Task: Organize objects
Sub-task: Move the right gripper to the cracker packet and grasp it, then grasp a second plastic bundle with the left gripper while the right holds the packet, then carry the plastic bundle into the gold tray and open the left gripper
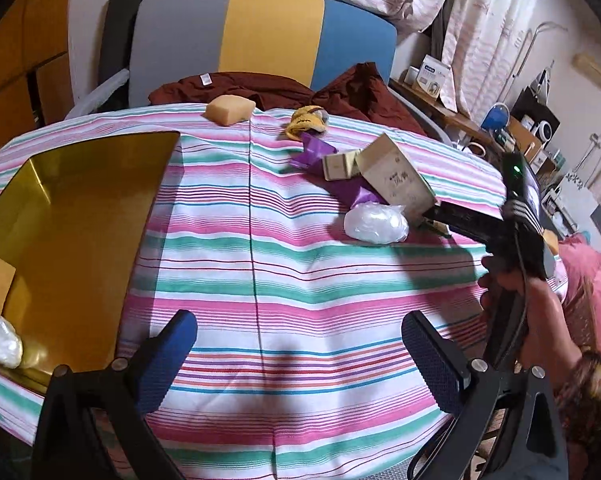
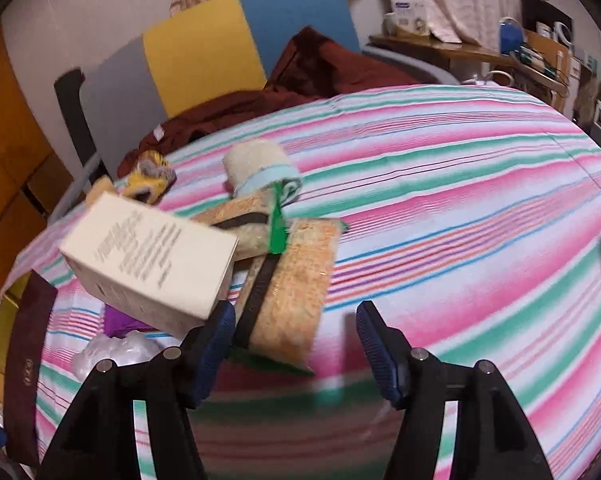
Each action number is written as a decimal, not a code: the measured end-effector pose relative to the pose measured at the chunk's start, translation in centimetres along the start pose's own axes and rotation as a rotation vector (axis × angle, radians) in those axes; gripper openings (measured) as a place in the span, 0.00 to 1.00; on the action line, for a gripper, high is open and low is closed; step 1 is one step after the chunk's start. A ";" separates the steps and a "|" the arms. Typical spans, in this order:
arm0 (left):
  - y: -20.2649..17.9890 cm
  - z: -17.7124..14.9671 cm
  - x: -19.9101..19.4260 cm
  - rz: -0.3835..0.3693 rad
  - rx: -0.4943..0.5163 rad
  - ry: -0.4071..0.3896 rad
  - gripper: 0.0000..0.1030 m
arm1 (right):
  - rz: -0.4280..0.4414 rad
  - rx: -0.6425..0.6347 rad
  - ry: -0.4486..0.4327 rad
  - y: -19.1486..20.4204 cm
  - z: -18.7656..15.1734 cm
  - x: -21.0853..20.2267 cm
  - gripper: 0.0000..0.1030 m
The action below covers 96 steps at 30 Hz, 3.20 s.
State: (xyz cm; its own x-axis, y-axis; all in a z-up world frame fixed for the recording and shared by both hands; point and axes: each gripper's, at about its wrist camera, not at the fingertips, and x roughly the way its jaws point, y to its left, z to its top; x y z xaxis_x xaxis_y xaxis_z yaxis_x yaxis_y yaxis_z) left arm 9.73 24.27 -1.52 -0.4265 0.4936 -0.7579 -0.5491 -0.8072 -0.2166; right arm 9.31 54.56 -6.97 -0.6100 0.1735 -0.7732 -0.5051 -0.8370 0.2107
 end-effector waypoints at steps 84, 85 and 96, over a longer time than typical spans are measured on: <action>19.5 1.5 -0.2 0.267 -0.362 -0.023 0.68 | -0.290 -0.221 -0.320 2.8 -4.7 -3.8 0.48; 19.8 1.5 0.0 0.278 -0.365 -0.009 0.68 | -0.291 -0.224 -0.319 2.9 -4.7 -3.8 0.48; 21.7 0.6 -2.8 0.324 -0.439 -0.077 0.99 | -0.306 -0.244 -0.327 3.3 -5.0 -3.9 0.48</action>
State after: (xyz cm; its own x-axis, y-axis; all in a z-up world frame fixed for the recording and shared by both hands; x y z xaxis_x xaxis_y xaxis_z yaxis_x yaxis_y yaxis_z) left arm -1.43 5.57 -3.78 -0.5842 0.2066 -0.7848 -0.0364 -0.9728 -0.2289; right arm 13.07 48.48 -6.30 -0.6353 0.5506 -0.5414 -0.5574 -0.8122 -0.1719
